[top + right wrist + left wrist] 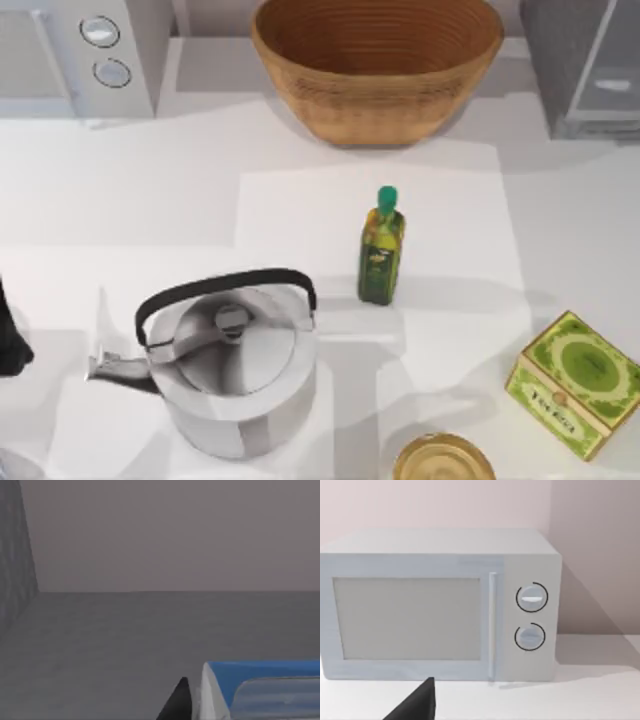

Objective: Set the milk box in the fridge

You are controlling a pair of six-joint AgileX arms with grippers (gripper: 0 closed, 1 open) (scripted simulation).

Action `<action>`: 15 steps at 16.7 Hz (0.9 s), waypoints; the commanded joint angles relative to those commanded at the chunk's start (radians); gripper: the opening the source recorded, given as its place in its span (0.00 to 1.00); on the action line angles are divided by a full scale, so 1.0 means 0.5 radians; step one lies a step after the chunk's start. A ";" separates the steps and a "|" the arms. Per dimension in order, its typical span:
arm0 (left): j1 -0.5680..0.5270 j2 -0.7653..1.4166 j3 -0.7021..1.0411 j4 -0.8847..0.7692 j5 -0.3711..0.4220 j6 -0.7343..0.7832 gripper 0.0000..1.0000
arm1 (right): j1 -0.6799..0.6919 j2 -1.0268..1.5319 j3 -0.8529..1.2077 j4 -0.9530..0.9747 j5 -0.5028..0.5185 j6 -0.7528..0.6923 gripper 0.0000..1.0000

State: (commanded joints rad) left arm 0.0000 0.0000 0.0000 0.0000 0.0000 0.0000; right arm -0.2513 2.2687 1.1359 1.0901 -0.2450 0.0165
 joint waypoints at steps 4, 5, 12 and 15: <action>0.000 0.000 0.000 0.000 0.000 0.000 1.00 | 0.031 0.158 0.507 -0.227 0.033 -0.004 0.00; 0.000 0.000 0.000 0.000 0.000 0.000 1.00 | 0.037 0.196 0.624 -0.290 0.046 -0.003 0.00; 0.000 0.000 0.000 0.000 0.000 0.000 1.00 | 0.069 0.336 0.940 -0.532 0.098 -0.004 0.00; 0.000 0.000 0.000 0.000 0.000 0.000 1.00 | 0.069 0.336 0.940 -0.532 0.098 -0.004 0.08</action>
State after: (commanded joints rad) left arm 0.0000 0.0000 0.0000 0.0000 0.0000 0.0000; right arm -0.2170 2.4366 1.6059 0.8242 -0.1961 0.0144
